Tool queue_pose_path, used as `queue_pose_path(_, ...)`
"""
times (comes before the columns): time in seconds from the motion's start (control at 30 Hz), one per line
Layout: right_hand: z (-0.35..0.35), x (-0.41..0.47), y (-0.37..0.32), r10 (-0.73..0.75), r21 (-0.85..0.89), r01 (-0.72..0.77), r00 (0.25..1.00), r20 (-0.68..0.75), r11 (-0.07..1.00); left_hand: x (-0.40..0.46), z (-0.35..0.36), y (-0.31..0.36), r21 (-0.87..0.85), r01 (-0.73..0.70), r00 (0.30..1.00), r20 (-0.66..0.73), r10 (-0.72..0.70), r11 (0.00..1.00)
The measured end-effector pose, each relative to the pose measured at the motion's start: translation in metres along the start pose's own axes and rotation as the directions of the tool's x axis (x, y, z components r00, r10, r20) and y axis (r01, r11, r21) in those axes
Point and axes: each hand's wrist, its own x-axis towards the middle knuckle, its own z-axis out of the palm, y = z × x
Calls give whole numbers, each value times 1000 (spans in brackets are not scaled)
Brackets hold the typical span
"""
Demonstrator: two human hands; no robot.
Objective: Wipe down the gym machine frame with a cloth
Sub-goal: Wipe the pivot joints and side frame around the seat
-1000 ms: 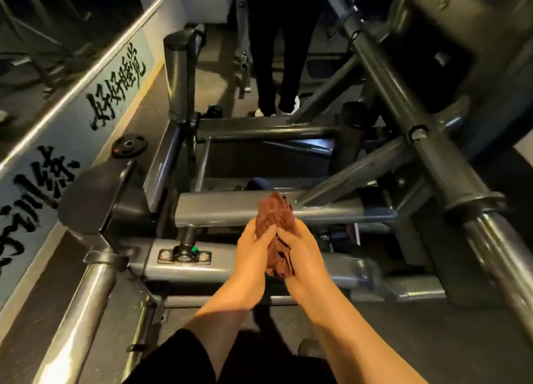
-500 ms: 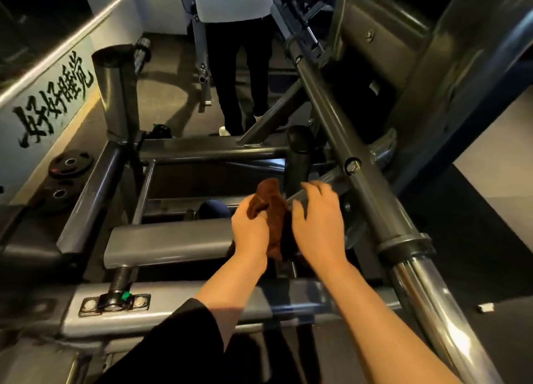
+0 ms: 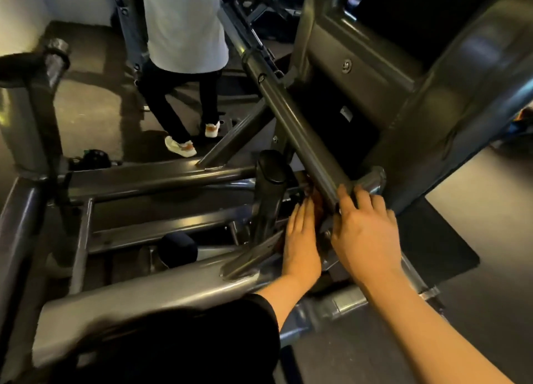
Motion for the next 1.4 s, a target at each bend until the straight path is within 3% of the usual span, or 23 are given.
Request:
queue_pose_path(0.1, -1, -2, -3, 5, -35, -5, 1000, 23, 999, -2, -9, -25, 129, -24, 1000, 1, 25, 991)
queue_pose_path(0.27, -5, -2, -5, 30, -54, -25, 997, 76, 998, -13, -29, -53, 135, 20, 998, 58, -28, 991)
queue_pose_path(0.5, -10, -3, -8, 36, -47, -30, 993, 116, 998, -23, -31, -56, 121, 124, 992, -23, -122, 985)
queue_pose_path(0.7, -9, -4, -10, 40, -61, -34, 994, 98, 998, -7, -10, -2, 98, -150, 988, 43, 146, 984)
queue_pose_path(0.8, -8, -4, -10, 36, -84, -29, 995, 91, 996, -2, -11, -1, 130, -199, 978, 91, 188, 971)
queue_pose_path(1.0, -6, -6, -11, 16, -125, -3, 994, 104, 992, -12, -36, -43, 208, -27, 991, 136, -1, 978)
queue_pose_path(1.2, -7, -6, -10, 6, -132, 10, 993, 116, 991, -45, -70, -121, 377, 136, 968, 147, -204, 916)
queue_pose_path(1.3, -8, -5, -11, 11, -127, 5, 992, 124, 992, -45, -66, -105, 405, 293, 933, 76, -352, 866)
queue_pose_path(1.4, -8, -6, -10, 10, -120, 5, 992, 122, 993, -35, -48, -70, 340, 307, 943, 19, -333, 889)
